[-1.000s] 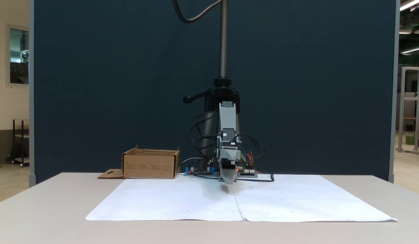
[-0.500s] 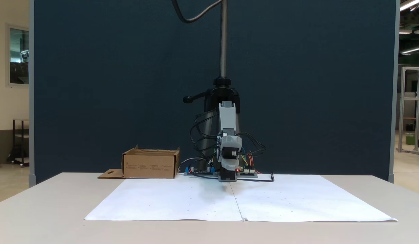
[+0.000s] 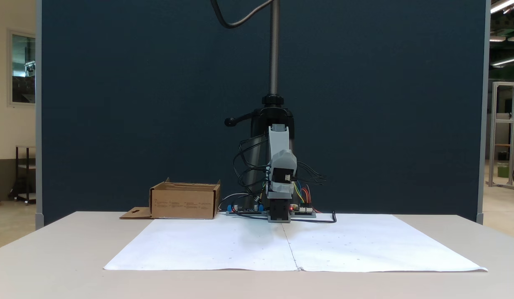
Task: Grasp a green dice and put it in the bin.
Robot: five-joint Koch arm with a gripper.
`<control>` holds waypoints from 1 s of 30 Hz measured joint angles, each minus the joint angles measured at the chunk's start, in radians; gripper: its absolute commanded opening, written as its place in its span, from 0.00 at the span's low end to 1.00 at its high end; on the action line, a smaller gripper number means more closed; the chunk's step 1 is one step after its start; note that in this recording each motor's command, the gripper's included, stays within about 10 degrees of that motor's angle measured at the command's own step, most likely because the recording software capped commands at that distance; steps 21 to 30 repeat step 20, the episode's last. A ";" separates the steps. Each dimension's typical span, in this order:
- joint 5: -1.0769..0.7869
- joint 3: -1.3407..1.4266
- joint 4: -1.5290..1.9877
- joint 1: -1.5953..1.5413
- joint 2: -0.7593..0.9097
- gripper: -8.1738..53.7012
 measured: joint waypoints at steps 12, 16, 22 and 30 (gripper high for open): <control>0.000 0.000 -0.149 0.000 0.000 0.85; 0.000 0.000 -0.178 0.000 0.000 0.85; 0.000 0.000 -0.178 0.000 0.000 0.85; 0.000 0.000 -0.178 0.000 0.000 0.85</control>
